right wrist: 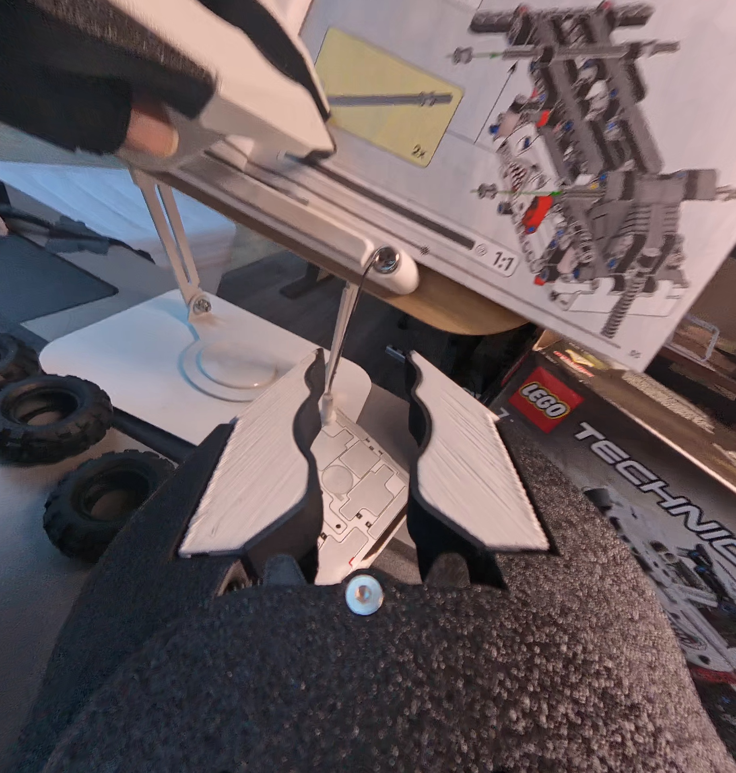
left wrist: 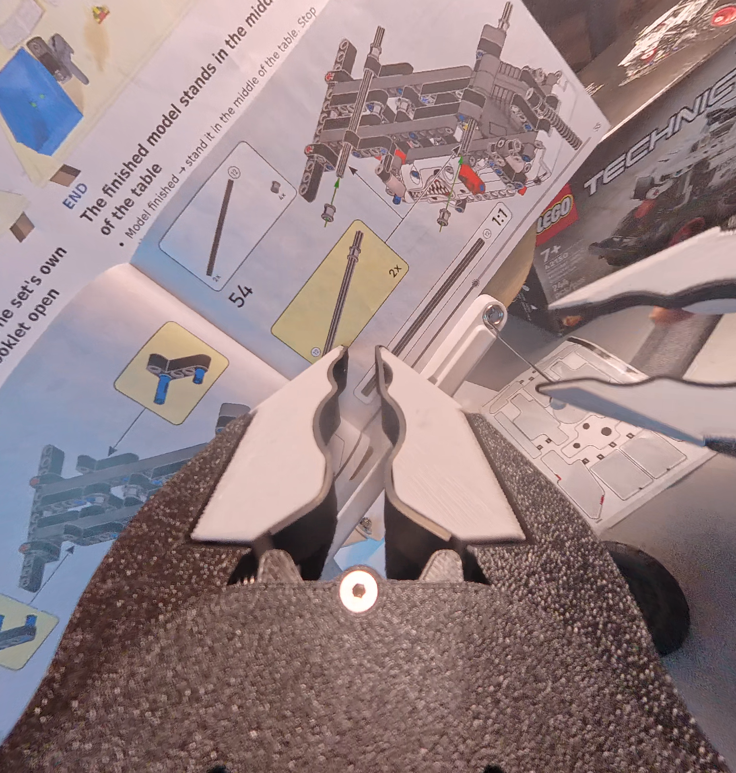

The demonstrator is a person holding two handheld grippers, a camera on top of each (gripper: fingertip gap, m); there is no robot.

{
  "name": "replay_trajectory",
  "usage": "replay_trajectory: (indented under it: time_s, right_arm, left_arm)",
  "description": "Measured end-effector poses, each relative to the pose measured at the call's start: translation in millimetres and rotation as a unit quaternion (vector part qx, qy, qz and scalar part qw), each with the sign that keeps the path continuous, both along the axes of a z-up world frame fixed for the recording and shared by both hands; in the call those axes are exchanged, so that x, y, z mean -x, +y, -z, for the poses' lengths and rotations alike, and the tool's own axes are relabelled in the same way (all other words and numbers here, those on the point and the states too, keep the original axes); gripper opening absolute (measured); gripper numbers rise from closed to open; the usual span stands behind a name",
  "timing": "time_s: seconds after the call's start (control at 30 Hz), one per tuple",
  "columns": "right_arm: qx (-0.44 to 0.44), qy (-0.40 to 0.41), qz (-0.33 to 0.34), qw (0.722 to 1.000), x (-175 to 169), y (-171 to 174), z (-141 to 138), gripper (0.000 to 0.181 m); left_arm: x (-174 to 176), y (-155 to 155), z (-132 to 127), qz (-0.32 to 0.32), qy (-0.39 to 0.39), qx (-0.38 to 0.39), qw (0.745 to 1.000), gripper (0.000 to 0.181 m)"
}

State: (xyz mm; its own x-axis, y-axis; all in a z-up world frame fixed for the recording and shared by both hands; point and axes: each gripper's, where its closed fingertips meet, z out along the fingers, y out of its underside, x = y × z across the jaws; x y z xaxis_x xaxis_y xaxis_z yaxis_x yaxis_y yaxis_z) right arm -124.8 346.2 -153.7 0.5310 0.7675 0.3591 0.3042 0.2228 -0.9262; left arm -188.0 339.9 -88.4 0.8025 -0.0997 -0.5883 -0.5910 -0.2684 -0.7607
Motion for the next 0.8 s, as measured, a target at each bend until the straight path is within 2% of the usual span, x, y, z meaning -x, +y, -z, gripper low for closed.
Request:
replay_trajectory:
  time_s: [0.07,0.1,0.13,0.17,0.23,0.37,0.5,0.63,0.67,0.7,0.73,0.77,0.8]
  right_arm:
    - [0.015,-0.031,0.015,0.999,7,5,16,0.041]
    - [0.009,-0.044,0.027,0.999,8,8,19,0.031]
    - [-0.016,-0.058,0.042,0.997,6,11,15,0.006]
    - [-0.059,-0.076,0.072,0.993,-2,17,7,0.0]
    - [-0.165,-0.118,0.119,0.972,-18,26,-11,0.0]
    - [-0.336,-0.191,0.163,0.908,-31,30,-47,0.005]
    - [-0.421,-0.237,0.162,0.861,-23,32,-73,0.008]
    - [-0.479,-0.268,0.133,0.825,-2,32,-91,0.014]
    - [-0.483,-0.271,0.127,0.823,3,35,-91,0.014]
    - [-0.499,-0.236,0.115,0.826,10,28,-100,0.0]
    - [-0.513,-0.198,0.084,0.831,20,11,-108,0.0]
    - [-0.507,-0.178,0.072,0.84,28,-2,-114,0.009]
    - [-0.476,-0.163,0.065,0.862,33,-9,-115,0.016]
  left_arm:
    - [3,1,-2,-0.02,0.005,-0.004,1.0,0.005]
    - [3,1,-1,-0.025,0.001,-0.002,1.0,0.005]
    - [4,1,-1,-0.028,-0.003,0.001,1.0,0.005]
    - [4,1,-1,-0.032,-0.006,0.004,0.999,0.005]
    - [5,2,-1,-0.04,-0.008,0.008,0.999,0.004]
    - [5,4,-1,-0.062,-0.006,0.013,0.998,0.003]
    - [5,3,-1,-0.067,-0.017,0.016,0.997,0.003]
    - [4,3,-1,-0.057,-0.031,0.014,0.998,0.002]
    - [4,3,-1,-0.054,-0.039,0.012,0.998,0.002]
    - [4,3,-1,-0.052,-0.049,0.009,0.997,0.002]
    - [4,4,-1,-0.05,-0.057,0.007,0.997,0.002]
    - [4,4,-1,-0.05,-0.06,0.005,0.997,0.001]
    - [5,4,-2,-0.048,-0.061,0.003,0.997,0.001]
